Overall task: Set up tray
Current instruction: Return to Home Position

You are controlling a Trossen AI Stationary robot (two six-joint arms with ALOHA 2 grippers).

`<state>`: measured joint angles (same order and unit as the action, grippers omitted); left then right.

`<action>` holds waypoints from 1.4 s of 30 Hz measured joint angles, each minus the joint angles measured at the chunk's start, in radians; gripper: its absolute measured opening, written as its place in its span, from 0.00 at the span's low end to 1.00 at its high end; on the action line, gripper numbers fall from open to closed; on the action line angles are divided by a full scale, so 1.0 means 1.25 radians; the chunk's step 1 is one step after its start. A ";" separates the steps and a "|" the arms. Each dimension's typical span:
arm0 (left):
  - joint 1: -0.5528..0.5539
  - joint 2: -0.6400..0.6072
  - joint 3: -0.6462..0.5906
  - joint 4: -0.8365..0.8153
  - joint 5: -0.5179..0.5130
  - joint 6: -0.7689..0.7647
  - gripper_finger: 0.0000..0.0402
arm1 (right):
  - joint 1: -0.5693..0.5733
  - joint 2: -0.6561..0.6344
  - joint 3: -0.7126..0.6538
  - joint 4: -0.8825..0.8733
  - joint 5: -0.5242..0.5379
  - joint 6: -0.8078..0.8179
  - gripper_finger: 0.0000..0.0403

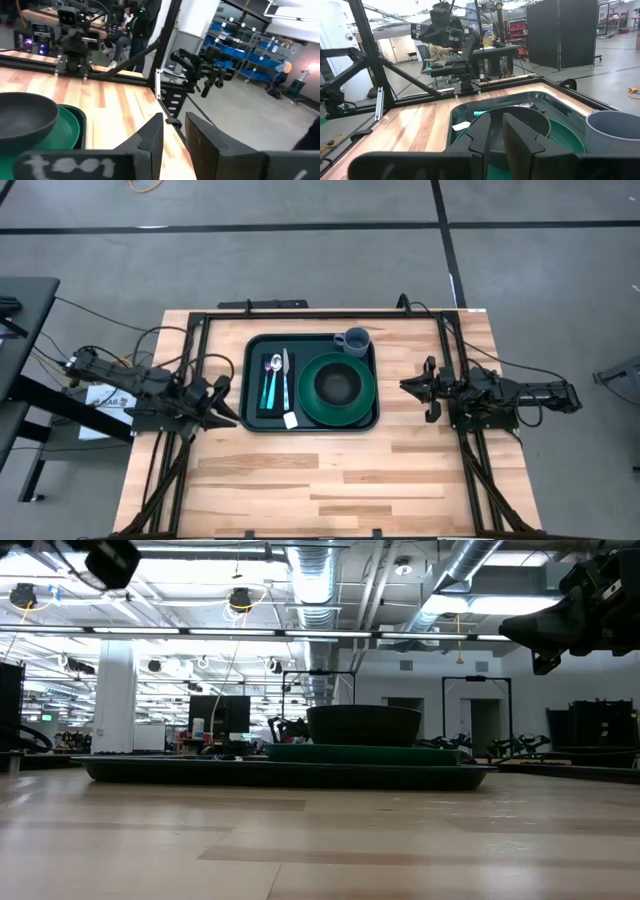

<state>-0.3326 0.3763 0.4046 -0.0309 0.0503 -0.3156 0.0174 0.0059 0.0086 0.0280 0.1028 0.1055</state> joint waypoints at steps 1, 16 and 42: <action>-0.003 -0.019 -0.019 0.002 0.000 0.008 0.17 | 0.000 0.000 0.000 0.000 0.000 0.000 0.11; -0.006 -0.254 -0.310 0.260 0.011 0.147 0.17 | 0.000 0.000 0.000 0.001 0.000 0.000 0.11; 0.003 -0.300 -0.317 0.083 -0.234 0.355 0.17 | 0.000 0.000 0.000 0.001 0.000 0.000 0.11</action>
<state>-0.3295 0.0017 0.0082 0.0727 -0.2422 0.1280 0.0177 0.0059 0.0086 0.0292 0.1028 0.1059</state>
